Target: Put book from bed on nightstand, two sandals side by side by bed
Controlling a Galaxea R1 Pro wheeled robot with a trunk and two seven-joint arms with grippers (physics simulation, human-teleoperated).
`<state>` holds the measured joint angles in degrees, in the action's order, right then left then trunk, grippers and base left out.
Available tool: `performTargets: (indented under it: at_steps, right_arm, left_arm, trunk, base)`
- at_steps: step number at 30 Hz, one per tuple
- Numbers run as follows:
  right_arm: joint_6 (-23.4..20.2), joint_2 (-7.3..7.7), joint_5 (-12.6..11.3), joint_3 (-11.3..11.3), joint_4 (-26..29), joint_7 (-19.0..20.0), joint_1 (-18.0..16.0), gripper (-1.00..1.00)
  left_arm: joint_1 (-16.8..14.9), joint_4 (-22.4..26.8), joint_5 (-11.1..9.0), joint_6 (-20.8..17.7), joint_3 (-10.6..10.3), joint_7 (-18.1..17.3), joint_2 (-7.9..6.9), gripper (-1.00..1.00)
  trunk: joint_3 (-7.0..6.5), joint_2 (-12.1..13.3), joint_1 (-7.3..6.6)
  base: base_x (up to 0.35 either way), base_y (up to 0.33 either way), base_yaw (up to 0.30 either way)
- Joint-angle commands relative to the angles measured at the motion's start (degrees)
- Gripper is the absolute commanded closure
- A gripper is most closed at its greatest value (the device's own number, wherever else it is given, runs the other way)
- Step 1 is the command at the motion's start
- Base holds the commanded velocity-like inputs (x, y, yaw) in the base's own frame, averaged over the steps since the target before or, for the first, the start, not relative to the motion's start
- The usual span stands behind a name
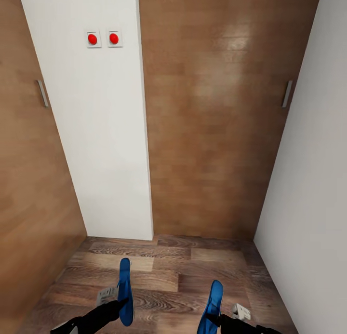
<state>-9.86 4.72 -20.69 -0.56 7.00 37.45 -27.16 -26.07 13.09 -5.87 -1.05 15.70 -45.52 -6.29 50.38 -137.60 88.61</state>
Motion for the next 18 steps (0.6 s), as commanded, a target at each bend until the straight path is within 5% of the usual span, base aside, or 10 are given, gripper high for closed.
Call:
performTargets:
  at_steps: [1, 18]
  right_arm:
    - [-0.6, 0.02, -0.49, -0.05, 0.07, 0.14, 0.0, 1.0]
    - [-0.6, -0.06, -0.49, -0.05, 0.02, 0.08, 0.0, 1.0]
  left_arm:
    - [-0.05, -0.08, -0.46, -0.06, -0.14, -0.19, 0.0, 1.0]
    - [-0.06, -1.05, -0.46, 0.0, -0.14, -0.19, 0.04, 1.0]
  trunk:
    - [0.06, -0.02, -0.01]
    - [0.06, -0.02, -0.01]
  base:
    - [0.0, 0.0, 0.292]
    - [0.0, 0.0, 0.293]
